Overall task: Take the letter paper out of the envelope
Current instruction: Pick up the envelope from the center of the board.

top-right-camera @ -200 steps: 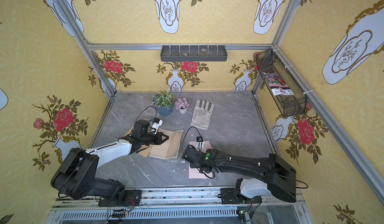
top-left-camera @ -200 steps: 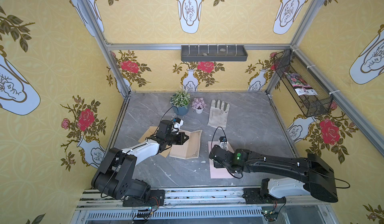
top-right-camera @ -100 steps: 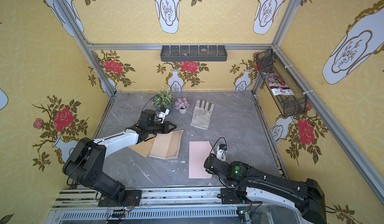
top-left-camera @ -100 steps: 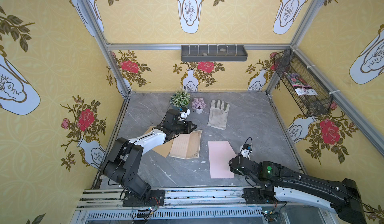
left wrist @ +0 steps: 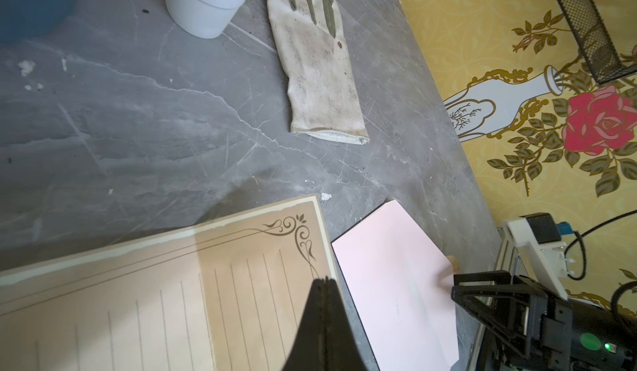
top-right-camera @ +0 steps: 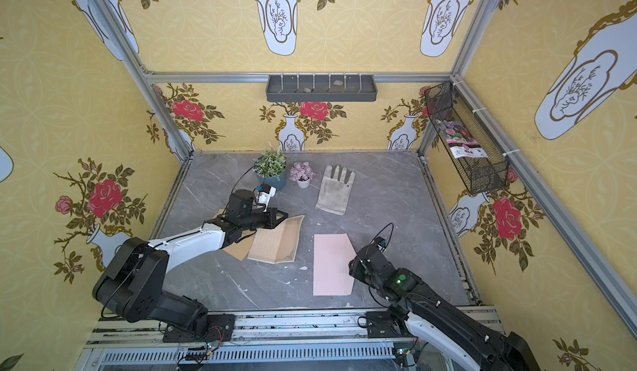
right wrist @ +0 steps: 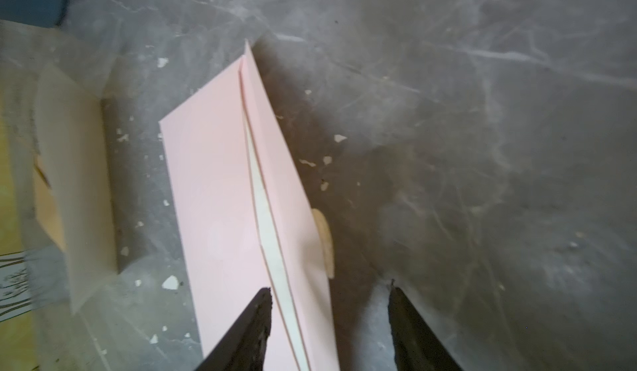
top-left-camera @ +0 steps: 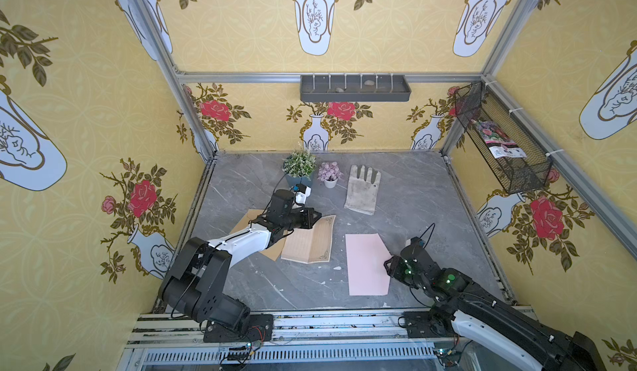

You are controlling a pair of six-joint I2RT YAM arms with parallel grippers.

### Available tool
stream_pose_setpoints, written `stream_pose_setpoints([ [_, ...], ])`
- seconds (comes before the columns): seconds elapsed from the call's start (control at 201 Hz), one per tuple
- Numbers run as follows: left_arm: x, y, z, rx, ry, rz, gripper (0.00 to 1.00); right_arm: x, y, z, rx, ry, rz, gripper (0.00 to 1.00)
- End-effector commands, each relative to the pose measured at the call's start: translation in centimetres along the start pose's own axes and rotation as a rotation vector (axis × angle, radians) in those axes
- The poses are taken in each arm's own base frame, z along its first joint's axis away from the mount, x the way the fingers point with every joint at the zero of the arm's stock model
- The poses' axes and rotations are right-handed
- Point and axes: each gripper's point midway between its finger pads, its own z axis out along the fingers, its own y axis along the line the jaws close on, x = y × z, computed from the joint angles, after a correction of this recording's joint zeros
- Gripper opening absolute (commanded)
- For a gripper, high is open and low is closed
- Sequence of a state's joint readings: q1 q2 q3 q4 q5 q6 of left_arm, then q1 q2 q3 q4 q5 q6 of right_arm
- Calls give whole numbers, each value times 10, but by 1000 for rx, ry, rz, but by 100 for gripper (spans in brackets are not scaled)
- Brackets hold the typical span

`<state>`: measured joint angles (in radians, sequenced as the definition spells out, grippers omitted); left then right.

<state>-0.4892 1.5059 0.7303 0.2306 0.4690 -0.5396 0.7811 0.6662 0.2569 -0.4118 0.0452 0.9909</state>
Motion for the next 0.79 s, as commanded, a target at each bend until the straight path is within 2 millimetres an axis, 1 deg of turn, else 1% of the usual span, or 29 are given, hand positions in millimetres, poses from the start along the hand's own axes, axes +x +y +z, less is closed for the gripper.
stream_pose_setpoints([
  [0.0,-1,3,3,-4,-7,16,0,0,31,0,-137,33,-60,53],
  [0.085,1,3,6,3,5,8,0,5,33,9,-143,62,-61,52],
  [0.184,2,3,6,8,7,6,0,13,24,22,-109,92,-49,52],
  [0.259,1,3,5,7,2,9,0,16,21,27,-107,102,-38,51],
  [0.294,1,2,5,7,1,11,0,15,23,27,-118,98,-37,49],
  [0.319,1,2,4,7,0,12,0,15,24,27,-123,94,-35,47],
  [0.398,0,1,4,9,-3,14,0,14,26,27,-140,83,-27,33],
  [0.488,0,1,4,9,-3,14,0,14,25,27,-142,83,-20,27],
  [0.617,1,2,4,9,0,12,0,11,28,23,-137,76,-34,8],
  [0.647,0,1,4,12,-1,12,0,8,31,20,-139,73,-42,6],
  [0.682,1,1,4,15,-1,13,0,6,35,16,-147,69,-55,5],
  [0.787,-1,-6,4,52,-9,17,0,-5,63,-2,-210,63,-114,0],
])
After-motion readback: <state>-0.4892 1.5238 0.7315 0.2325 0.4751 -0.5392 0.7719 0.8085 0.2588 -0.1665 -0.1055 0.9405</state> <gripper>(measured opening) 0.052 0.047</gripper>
